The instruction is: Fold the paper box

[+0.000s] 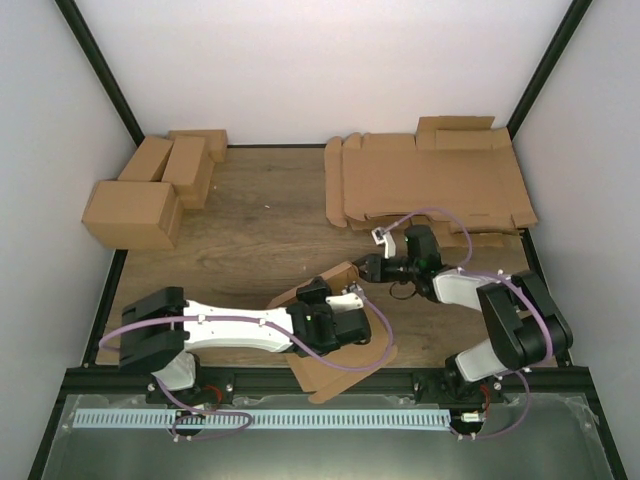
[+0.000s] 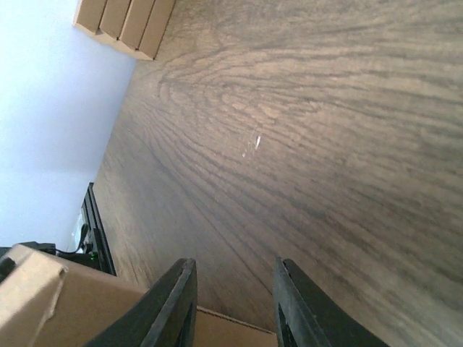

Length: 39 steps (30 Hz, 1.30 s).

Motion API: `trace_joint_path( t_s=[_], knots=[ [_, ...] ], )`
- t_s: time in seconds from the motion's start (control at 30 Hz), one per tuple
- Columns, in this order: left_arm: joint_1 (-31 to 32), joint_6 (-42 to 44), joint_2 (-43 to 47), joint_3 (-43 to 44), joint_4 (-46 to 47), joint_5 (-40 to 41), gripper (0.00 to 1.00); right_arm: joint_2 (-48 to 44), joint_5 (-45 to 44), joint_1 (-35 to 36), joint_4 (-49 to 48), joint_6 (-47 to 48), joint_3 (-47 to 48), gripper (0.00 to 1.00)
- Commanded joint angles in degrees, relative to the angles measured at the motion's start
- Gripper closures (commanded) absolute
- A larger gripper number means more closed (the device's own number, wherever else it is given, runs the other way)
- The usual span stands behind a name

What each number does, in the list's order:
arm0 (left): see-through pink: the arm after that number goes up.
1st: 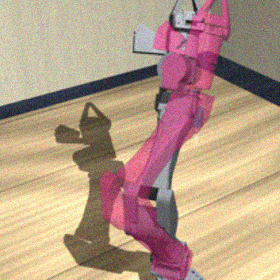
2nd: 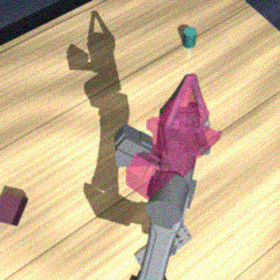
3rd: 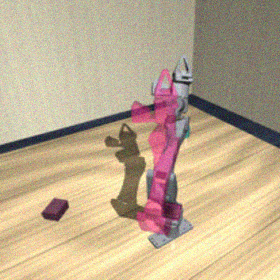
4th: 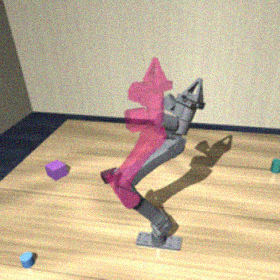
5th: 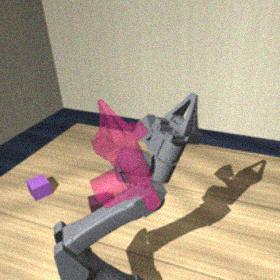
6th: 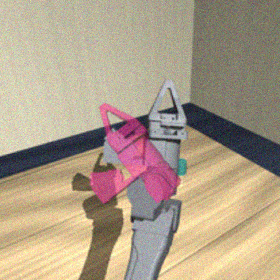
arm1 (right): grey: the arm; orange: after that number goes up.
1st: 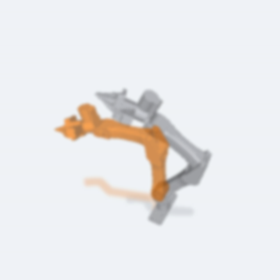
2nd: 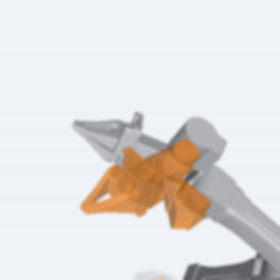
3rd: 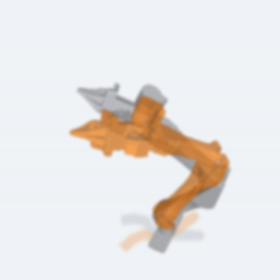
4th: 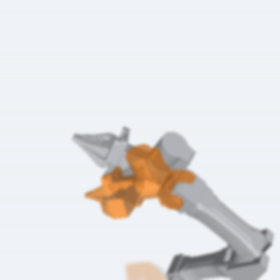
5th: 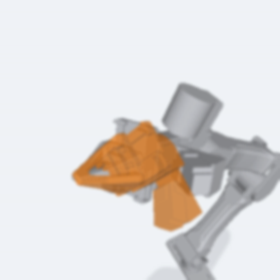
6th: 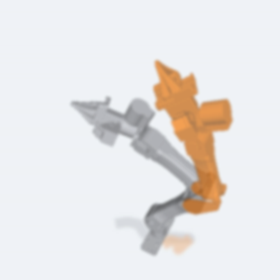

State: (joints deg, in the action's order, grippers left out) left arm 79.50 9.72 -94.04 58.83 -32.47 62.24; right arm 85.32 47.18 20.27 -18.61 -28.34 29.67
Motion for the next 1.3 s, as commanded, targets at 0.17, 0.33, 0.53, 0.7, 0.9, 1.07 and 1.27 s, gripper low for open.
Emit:
trace_joint_path(
  t_s=[0.17, 0.33, 0.53, 0.7, 0.9, 1.07, 1.27],
  knots=[
    [0.34, -0.55, 2.32, -0.54, 1.27, -1.73, 0.96, -7.09, -1.88, 0.88, -3.81, 2.07, -8.60, 0.66],
    [0.38, 1.07, 5.44, -2.32, 3.38, -3.65, 0.96, -11.08, -2.05, 0.96, -9.84, 0.29, -13.81, 0.66],
    [0.39, 1.34, 7.03, -3.17, 4.03, -4.93, 0.96, -16.37, -1.62, 0.98, -14.21, -1.44, -18.49, 0.67],
    [0.45, 1.49, 6.94, -3.37, 4.67, -6.22, 0.96, -18.72, -0.40, 1.90, -14.42, 0.26, -19.04, 0.66],
    [0.62, 1.72, 7.09, -3.54, 5.06, -6.81, 0.96, -18.58, 0.83, 2.60, -15.98, 1.47, -19.65, 0.65],
    [0.60, 1.93, 7.84, -4.06, 5.37, -7.15, 0.96, -18.75, 0.83, 2.77, -17.52, 1.05, -21.01, 0.65],
    [0.63, 2.34, 8.30, -4.59, 6.06, -7.60, 0.96, -18.41, 0.18, 2.76, -18.66, 0.47, -22.69, 0.66]
  ],
)
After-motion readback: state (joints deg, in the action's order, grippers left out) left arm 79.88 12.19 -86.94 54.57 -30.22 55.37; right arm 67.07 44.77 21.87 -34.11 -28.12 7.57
